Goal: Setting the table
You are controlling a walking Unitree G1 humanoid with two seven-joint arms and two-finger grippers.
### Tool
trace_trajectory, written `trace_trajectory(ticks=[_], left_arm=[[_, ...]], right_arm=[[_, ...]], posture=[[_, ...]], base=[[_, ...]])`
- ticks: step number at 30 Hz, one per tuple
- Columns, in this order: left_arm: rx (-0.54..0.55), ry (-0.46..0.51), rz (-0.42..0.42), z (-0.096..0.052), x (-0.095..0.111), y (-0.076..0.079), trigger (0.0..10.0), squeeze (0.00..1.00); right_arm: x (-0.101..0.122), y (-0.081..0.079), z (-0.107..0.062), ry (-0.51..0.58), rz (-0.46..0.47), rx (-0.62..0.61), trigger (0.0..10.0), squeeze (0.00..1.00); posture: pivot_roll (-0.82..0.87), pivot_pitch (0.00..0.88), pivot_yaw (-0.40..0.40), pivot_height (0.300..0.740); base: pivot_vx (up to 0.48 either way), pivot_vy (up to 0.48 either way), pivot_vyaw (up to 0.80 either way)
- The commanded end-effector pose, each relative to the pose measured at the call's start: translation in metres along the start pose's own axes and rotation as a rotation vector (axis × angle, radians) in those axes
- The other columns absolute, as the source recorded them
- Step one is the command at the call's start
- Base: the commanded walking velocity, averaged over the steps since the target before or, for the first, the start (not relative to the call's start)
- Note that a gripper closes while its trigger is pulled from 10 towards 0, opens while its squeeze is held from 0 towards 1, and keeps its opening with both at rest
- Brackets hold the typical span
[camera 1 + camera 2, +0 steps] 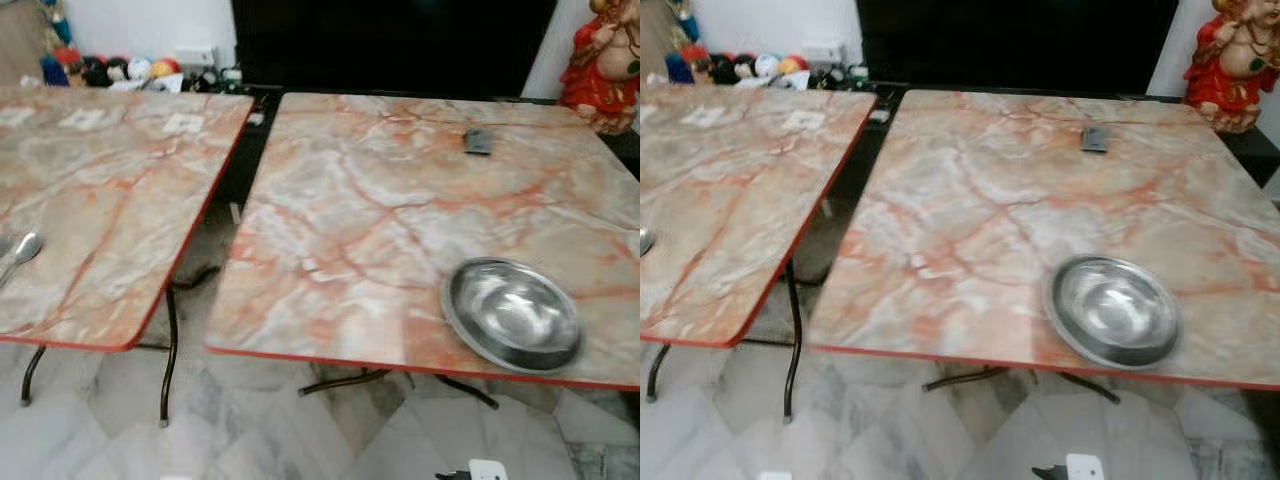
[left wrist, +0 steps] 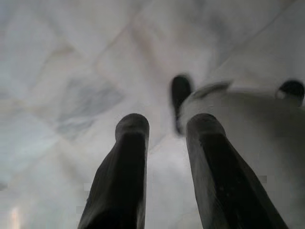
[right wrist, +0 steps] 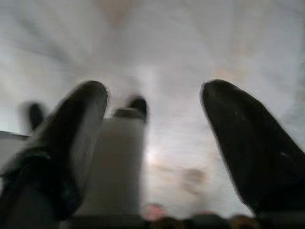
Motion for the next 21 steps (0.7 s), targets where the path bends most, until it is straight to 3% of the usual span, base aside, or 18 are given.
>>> trace_trajectory(ticks=[1, 21], left_arm=[[-0.011, -0.026, 0.005, -0.0001, -0.0086, 0.0056, 10.0, 0.0], [-0.004, -0.029, -0.003, -0.0011, -0.0109, 0.0011, 10.0, 0.0]], right_arm=[[-0.0072, 0.0118, -0.0016, -0.022, 0.005, -0.026, 10.0, 0.0], [-0.0064, 0.0093, -0.0014, -0.018, -0.017, -0.016, 10.0, 0.0]], posture=[[-0.03, 0.119, -0.03, 0.74], [-0.02, 0.121, -0.033, 0.74]], base=[[0.0, 0.465, 0.0], [0.0, 0.465, 0.0]])
Point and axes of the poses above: a point about 5 cm out from each wrist's last joint towards the gripper, its own z axis pointing out of the wrist towards the gripper, its own x axis along the axis of the wrist's last joint, y = z × x, the point moved 4 cm from there along z, pointing out of the wrist towards the gripper, and after that the axes turned 12 degrees about -z, right-handed, at the moved point
